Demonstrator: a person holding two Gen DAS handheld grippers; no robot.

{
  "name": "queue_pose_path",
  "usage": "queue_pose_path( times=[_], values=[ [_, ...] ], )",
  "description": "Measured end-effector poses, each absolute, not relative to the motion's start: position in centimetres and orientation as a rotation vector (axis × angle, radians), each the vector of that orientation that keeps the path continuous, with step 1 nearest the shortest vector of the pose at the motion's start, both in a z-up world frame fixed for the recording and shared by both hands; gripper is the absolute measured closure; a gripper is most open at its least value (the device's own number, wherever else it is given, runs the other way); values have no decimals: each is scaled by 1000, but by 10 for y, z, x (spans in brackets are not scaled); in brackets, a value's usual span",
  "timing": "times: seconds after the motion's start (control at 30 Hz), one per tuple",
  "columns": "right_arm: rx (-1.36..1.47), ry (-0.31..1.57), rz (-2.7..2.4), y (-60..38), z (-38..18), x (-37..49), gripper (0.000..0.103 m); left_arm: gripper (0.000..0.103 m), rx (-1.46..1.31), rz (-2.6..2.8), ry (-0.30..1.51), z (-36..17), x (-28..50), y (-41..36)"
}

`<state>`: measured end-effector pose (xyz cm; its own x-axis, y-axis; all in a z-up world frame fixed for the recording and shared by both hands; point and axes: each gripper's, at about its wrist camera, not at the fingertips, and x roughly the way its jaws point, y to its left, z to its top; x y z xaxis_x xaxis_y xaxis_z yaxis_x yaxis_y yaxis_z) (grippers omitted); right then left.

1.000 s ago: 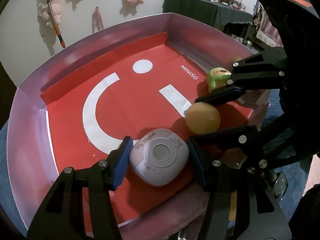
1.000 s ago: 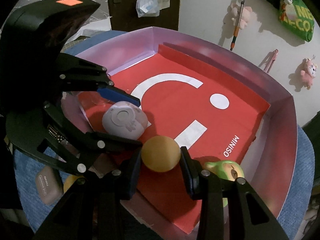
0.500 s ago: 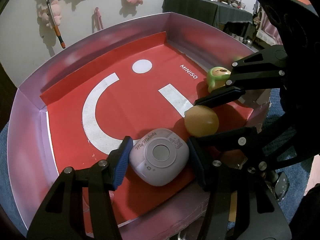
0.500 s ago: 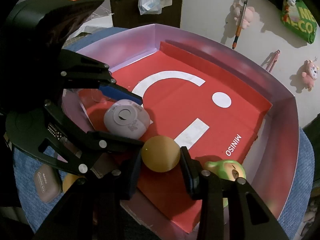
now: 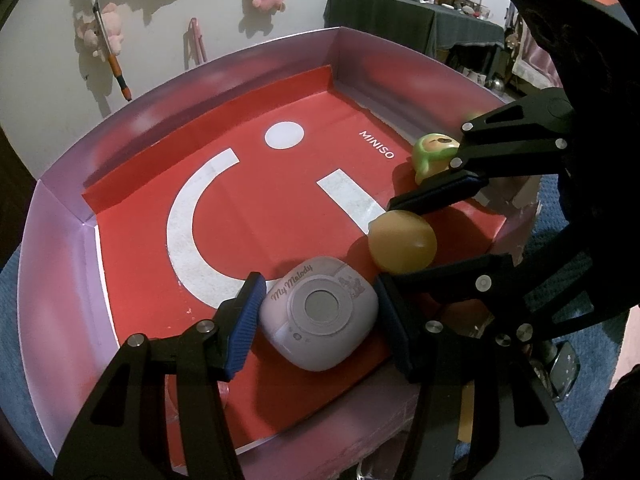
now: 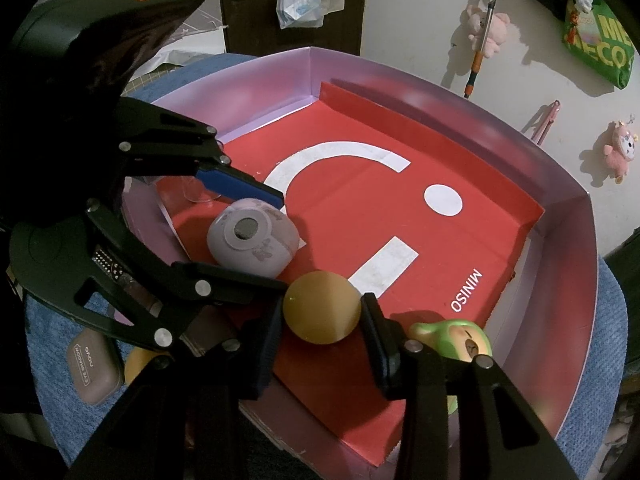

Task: Organize rigid objects
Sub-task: 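Lower the puff into the box with the right tool while the left tool places the compact inside, then open both tools and lift them away from the box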

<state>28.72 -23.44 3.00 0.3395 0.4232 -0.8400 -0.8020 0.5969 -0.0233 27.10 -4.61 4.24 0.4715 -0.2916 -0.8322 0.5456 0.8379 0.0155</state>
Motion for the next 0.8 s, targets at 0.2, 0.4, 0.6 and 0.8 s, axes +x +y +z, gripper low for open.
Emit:
queue_pose_path(
  times=[0.2,0.4,0.6,0.8],
  values=[
    [-482,910,836,-234,30,288,57,44,312,-509,932,46,269,-47],
    [-482,903,829,-235,32,288,50,41,301,-496,916,51,267,-44],
    [-470,890,813,-240,41,283,46,36,277,-476,885,62,259,-38],
    [-435,856,792,-249,59,271,34,27,207,-455,811,85,238,-27]
  ],
)
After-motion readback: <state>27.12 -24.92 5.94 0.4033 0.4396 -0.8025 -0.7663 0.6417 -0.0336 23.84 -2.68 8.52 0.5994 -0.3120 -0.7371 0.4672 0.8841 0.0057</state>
